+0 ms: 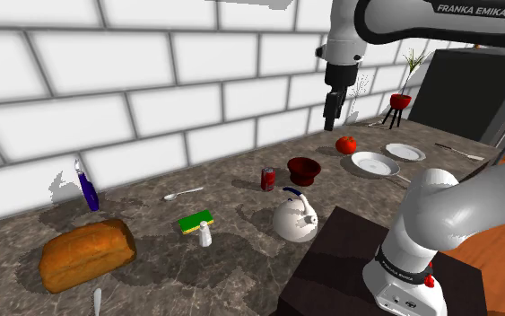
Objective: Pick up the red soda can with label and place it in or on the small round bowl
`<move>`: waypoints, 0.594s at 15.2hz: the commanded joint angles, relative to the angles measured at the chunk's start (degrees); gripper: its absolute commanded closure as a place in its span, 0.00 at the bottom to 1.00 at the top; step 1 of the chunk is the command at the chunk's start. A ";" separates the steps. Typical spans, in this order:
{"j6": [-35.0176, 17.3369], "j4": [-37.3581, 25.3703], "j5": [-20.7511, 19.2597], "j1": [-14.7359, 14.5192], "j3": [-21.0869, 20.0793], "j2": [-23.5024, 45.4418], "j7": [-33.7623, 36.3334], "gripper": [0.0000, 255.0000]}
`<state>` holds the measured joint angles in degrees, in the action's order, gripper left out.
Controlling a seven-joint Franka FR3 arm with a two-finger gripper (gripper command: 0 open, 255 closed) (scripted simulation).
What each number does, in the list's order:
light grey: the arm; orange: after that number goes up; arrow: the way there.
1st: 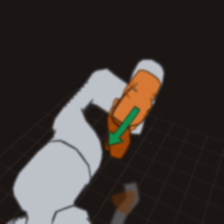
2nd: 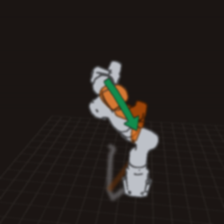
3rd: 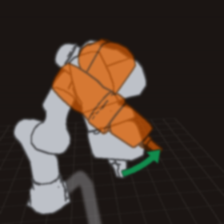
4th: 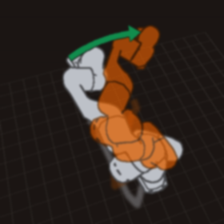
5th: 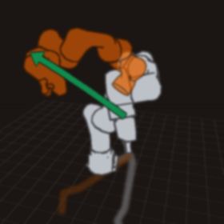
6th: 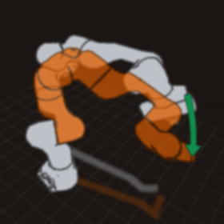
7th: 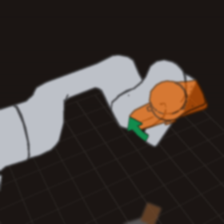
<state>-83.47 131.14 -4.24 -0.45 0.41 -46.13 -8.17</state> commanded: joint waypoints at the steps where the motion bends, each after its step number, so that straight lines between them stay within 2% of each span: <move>1: 0.00 0.00 0.00 0.00 0.00 0.00 0.00 0.00; 9: -15.23 6.00 -2.21 1.44 4.74 8.61 -2.79 0.00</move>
<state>-96.44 136.14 -6.29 0.87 4.68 -38.61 -10.77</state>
